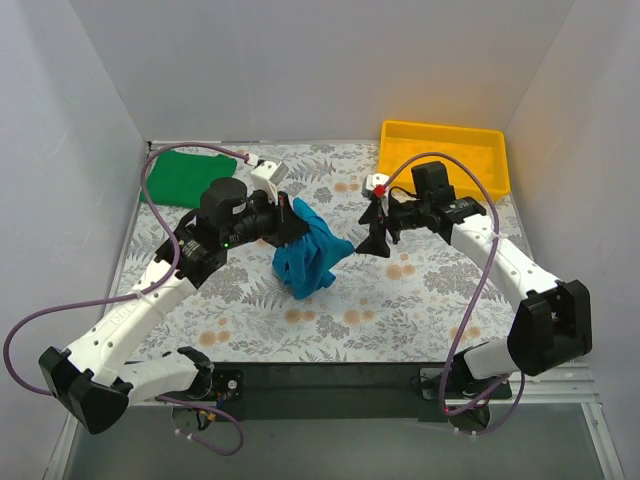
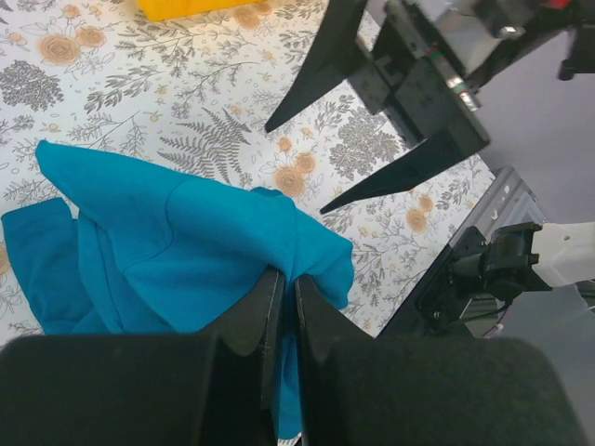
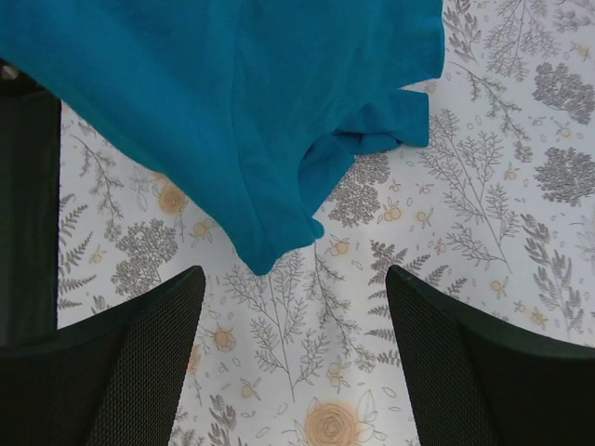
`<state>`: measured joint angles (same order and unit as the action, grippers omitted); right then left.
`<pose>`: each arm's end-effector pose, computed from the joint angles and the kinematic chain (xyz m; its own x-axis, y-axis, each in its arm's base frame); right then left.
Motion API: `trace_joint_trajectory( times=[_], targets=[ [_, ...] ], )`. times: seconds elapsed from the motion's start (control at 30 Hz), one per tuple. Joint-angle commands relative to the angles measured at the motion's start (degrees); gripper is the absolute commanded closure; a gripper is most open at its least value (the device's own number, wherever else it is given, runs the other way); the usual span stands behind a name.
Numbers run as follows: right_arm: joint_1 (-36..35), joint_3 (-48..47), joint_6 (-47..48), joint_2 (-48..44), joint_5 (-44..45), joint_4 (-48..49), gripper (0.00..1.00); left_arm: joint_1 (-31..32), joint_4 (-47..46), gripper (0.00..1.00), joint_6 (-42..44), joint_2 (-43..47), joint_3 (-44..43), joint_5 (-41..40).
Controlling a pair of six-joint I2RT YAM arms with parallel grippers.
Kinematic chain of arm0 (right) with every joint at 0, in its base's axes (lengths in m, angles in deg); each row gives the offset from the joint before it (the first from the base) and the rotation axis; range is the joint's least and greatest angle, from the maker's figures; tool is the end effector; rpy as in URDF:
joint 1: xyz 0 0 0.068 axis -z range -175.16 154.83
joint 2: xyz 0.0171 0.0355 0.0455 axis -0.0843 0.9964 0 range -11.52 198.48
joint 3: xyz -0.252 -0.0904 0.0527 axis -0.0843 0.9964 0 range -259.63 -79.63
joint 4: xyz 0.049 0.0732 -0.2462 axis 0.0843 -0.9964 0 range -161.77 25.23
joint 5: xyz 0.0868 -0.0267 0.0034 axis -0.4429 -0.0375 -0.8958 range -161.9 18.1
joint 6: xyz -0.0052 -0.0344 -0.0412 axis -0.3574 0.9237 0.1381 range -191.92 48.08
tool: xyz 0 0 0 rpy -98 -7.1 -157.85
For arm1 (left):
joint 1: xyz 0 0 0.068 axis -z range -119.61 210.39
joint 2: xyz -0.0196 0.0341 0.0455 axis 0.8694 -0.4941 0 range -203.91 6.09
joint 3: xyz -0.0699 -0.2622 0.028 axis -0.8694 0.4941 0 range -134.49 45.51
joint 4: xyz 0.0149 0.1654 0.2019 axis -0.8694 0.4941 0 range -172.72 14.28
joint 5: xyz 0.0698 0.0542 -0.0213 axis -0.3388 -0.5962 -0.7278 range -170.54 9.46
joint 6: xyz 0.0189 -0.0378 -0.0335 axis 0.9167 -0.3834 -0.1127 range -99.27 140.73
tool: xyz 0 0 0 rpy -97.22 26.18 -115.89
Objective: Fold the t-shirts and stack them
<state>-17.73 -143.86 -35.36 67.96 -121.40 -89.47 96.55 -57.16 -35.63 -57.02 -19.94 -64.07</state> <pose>0.2651 0.1395 0.3041 -0.0073 -0.4220 -0.9066 -0.9858 0.1552 -0.0643 0.1896 -0.1511 0.3762 -0.8225 -0.3878 -0.4160 0.1649 0.5374 -0.8270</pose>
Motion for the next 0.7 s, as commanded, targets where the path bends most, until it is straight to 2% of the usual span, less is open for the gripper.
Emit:
trace_joint_trajectory(
  times=[0.0,0.2,0.3,0.33,0.4,0.43,0.53,0.57,0.67],
  targets=[
    [-1.8,-3.5,-7.2,2.5,-2.2,1.4,0.16,0.0,-0.4,1.00,-0.7,1.9,-3.4,2.7],
    [-5.7,-1.5,-8.0,2.7,-2.3,2.0,0.21,0.0,-0.6,1.00,-0.9,2.5,-2.3,2.4],
    [-6.4,-1.0,-7.8,2.3,-2.4,2.1,0.36,0.0,-0.6,1.00,-0.9,2.8,-2.1,2.3],
    [-6.4,-1.3,-7.7,2.3,-1.6,2.0,0.54,0.0,-0.6,1.00,-0.9,2.9,-2.2,2.5],
    [-6.4,-2.0,-7.7,2.3,0.1,1.8,0.81,0.0,-0.7,1.00,-0.9,3.2,-2.2,2.7],
    [-6.5,-3.5,-7.6,2.2,2.2,1.5,0.98,0.0,-0.6,1.00,-0.9,3.3,-2.3,2.8],
    [-6.1,-9.5,-3.9,1.1,9.6,-6.3,0.99,0.0,-0.4,1.00,-0.2,4.7,-2.0,2.7],
    [-5.6,-15.1,0.5,0.0,11.5,-10.9,0.99,0.0,-0.3,1.00,0.0,5.0,-1.7,2.3],
    [-1.4,-19.8,3.9,-5.5,15.4,-11.7,0.99,0.0,-0.4,0.96,0.1,6.3,0.1,1.9]
  ],
)
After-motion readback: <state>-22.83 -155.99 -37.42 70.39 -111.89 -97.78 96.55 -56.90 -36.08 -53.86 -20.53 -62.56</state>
